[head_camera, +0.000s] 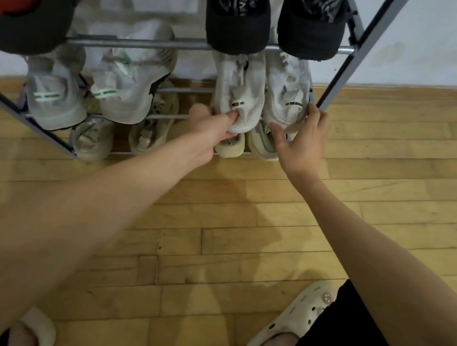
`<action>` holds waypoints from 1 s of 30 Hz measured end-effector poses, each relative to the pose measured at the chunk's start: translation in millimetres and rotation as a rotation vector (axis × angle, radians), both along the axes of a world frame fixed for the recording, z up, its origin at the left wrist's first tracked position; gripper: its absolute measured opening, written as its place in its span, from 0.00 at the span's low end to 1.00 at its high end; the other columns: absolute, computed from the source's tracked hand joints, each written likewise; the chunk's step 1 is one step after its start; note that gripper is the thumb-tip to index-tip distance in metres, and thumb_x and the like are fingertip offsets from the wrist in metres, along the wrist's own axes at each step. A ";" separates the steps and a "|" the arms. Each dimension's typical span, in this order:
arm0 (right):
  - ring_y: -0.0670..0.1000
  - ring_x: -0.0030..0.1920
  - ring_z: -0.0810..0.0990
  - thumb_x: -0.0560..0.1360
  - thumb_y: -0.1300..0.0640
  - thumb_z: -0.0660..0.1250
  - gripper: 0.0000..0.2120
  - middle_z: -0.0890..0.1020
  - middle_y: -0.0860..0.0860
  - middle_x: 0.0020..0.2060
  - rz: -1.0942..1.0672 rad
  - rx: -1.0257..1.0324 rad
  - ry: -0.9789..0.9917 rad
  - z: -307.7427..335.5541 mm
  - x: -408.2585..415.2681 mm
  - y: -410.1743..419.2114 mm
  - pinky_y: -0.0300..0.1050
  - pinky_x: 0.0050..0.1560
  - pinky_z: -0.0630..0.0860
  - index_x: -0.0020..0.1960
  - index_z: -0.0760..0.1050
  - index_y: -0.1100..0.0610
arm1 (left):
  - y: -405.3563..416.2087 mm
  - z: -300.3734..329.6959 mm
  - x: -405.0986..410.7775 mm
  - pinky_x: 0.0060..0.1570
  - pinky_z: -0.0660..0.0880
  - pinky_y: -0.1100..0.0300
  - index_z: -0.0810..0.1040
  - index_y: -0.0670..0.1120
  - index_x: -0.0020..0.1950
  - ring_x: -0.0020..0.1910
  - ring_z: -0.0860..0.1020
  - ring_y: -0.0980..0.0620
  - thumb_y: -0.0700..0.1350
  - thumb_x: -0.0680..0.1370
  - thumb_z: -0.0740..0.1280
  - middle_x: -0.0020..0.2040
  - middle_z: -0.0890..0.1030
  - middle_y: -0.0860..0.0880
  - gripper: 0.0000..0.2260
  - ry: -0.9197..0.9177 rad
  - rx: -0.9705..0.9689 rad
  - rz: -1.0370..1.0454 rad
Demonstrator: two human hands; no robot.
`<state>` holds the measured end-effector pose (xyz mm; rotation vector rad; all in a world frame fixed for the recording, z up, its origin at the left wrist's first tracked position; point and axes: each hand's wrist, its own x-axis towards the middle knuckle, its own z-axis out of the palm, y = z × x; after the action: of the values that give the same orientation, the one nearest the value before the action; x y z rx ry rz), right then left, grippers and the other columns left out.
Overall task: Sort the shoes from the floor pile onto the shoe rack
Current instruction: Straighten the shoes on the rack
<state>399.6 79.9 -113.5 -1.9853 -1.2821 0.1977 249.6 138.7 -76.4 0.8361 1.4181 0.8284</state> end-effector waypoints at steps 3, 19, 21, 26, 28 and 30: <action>0.59 0.62 0.70 0.73 0.46 0.71 0.35 0.70 0.61 0.62 0.002 -0.007 -0.006 1.5 1.7 0.4 0.47 0.62 0.67 0.69 0.64 0.66 | 6.7 12.2 9.9 0.47 0.82 0.55 0.75 0.34 0.60 0.52 0.81 0.46 0.38 0.76 0.70 0.58 0.80 0.40 0.15 0.005 0.018 -0.019; 0.57 0.64 0.70 0.73 0.50 0.72 0.34 0.71 0.58 0.63 -0.041 -0.015 0.034 0.9 -3.3 3.4 0.45 0.64 0.67 0.72 0.63 0.63 | 12.3 -2.7 12.0 0.46 0.82 0.56 0.72 0.36 0.64 0.52 0.82 0.42 0.44 0.79 0.66 0.60 0.78 0.40 0.17 0.149 -0.029 -0.177; 0.57 0.64 0.70 0.73 0.51 0.71 0.33 0.71 0.58 0.63 -0.058 -0.017 0.037 0.4 -8.0 1.5 0.45 0.64 0.67 0.72 0.62 0.63 | 13.3 -1.2 9.8 0.44 0.82 0.55 0.72 0.37 0.64 0.49 0.82 0.42 0.47 0.80 0.65 0.58 0.78 0.39 0.18 0.218 -0.025 -0.239; 0.62 0.67 0.65 0.74 0.57 0.68 0.36 0.65 0.64 0.67 -0.099 -0.282 0.037 -8.8 -44.6 -15.4 0.51 0.70 0.64 0.73 0.54 0.70 | 3.1 9.6 -22.9 0.45 0.82 0.54 0.72 0.37 0.62 0.41 0.83 0.48 0.57 0.80 0.61 0.46 0.81 0.42 0.23 0.387 0.031 -0.444; 0.64 0.67 0.64 0.74 0.59 0.65 0.30 0.65 0.64 0.67 -0.035 -0.481 0.083 -15.9 -60.1 -23.8 0.53 0.69 0.63 0.71 0.58 0.70 | -0.3 12.3 -49.3 0.50 0.81 0.51 0.72 0.38 0.64 0.45 0.83 0.46 0.55 0.82 0.58 0.49 0.81 0.43 0.21 0.411 0.045 -0.461; 0.64 0.67 0.65 0.74 0.60 0.64 0.22 0.69 0.64 0.65 0.046 -0.580 0.159 -18.1 -77.5 -25.7 0.53 0.67 0.65 0.65 0.65 0.68 | -3.1 12.8 -85.3 0.51 0.81 0.51 0.72 0.39 0.66 0.47 0.82 0.46 0.51 0.83 0.58 0.48 0.82 0.43 0.18 0.411 0.042 -0.417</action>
<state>322.1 54.2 -131.6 -2.3542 -1.2600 0.8113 164.3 135.6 -63.6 1.3346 1.5041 0.3788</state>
